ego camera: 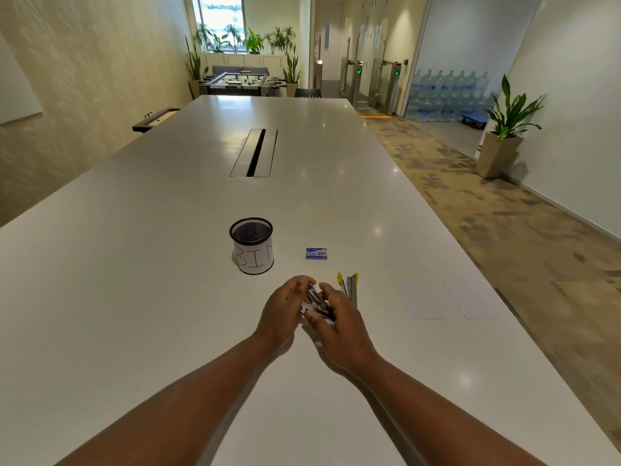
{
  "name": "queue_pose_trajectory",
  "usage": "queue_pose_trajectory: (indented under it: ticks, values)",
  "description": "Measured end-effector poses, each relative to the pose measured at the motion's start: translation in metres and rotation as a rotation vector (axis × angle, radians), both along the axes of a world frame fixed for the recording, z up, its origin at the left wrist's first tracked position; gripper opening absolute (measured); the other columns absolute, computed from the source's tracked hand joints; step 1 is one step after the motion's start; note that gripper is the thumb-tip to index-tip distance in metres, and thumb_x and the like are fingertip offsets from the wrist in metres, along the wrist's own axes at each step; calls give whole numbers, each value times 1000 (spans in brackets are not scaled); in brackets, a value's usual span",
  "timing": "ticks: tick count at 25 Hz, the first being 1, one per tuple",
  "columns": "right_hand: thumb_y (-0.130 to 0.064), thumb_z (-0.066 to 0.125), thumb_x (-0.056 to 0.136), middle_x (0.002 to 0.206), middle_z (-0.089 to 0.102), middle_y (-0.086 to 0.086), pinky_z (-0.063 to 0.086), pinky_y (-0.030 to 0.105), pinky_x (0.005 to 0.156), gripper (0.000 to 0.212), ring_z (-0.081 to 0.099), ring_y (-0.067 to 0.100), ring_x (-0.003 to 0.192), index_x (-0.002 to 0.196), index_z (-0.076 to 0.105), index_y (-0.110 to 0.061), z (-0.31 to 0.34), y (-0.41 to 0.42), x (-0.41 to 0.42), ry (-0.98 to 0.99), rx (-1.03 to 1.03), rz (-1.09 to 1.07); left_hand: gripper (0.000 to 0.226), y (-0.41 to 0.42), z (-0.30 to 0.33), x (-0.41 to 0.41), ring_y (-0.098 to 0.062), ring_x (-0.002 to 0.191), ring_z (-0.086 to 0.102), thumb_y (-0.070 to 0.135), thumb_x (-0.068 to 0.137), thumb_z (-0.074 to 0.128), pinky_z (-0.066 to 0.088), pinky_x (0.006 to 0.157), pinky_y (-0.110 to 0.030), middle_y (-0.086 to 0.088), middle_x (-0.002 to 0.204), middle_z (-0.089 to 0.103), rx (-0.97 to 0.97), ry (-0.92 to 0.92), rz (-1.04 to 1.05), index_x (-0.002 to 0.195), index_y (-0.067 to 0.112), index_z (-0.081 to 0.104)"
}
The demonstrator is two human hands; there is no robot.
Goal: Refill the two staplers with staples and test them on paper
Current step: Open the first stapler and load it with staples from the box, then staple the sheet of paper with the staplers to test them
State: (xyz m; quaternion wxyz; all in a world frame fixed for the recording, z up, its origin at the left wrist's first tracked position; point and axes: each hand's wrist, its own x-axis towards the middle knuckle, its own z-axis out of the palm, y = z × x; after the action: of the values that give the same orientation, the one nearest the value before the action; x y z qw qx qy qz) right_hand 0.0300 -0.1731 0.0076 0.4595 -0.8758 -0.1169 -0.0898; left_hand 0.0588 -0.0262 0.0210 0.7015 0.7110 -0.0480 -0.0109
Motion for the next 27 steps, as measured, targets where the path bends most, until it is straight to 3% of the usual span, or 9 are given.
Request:
queue_pose_trajectory:
  ticks: [4, 6, 9, 12, 16, 21, 27]
  values:
    - [-61, 44, 94, 122, 60, -14, 44, 20, 89, 58, 55, 1, 106, 140, 51, -27, 0, 3, -2, -34, -111, 45, 30, -3, 2, 2, -31, 74, 56, 43, 96, 46, 46, 71, -48, -10, 78, 59, 35, -1, 73, 83, 18, 57]
    - [-59, 42, 96, 101, 66, -15, 50, 26, 74, 40, 60, 4, 87, 118, 58, -30, 3, 6, -2, -39, -158, 46, 29, -2, 1, 4, -26, 71, 47, 41, 95, 49, 40, 70, -46, -5, 72, 52, 16, 19, 109, 75, 21, 54]
    - [-58, 36, 99, 78, 63, -5, 50, 41, 64, 41, 58, 15, 68, 95, 57, -23, 5, 7, -1, -49, -279, 68, 35, 1, -3, 6, -23, 66, 45, 47, 95, 50, 39, 67, -44, 0, 65, 49, 50, 20, 158, 69, 24, 53]
    - [-56, 32, 101, 73, 63, -1, 48, 42, 60, 44, 57, 19, 62, 96, 55, -19, 5, 8, -2, -76, -368, 83, 38, 2, -5, 8, -19, 63, 48, 51, 95, 48, 42, 64, -43, 3, 62, 52, 135, -8, 170, 67, 26, 54]
    - [-60, 23, 98, 70, 57, -4, 40, 33, 53, 51, 53, 18, 58, 98, 53, -19, 5, 11, -3, -115, -420, 72, 38, 4, -6, 8, -16, 62, 48, 41, 102, 47, 43, 62, -40, 3, 62, 53, 205, -42, 180, 68, 25, 53]
    - [-62, 21, 98, 69, 60, 0, 44, 41, 56, 54, 53, 22, 57, 96, 52, -17, 5, 11, -2, -129, -437, 57, 39, 2, -6, 9, -14, 61, 47, 31, 107, 46, 43, 61, -38, -3, 65, 54, 280, -65, 192, 76, 9, 53]
    - [-57, 38, 97, 69, 59, -7, 46, 36, 53, 37, 54, 15, 56, 94, 50, -23, 4, 12, -1, -117, -387, 29, 35, 3, -5, 8, -16, 67, 52, 32, 106, 46, 45, 67, -38, -1, 69, 56, 178, -12, 166, 75, 18, 55]
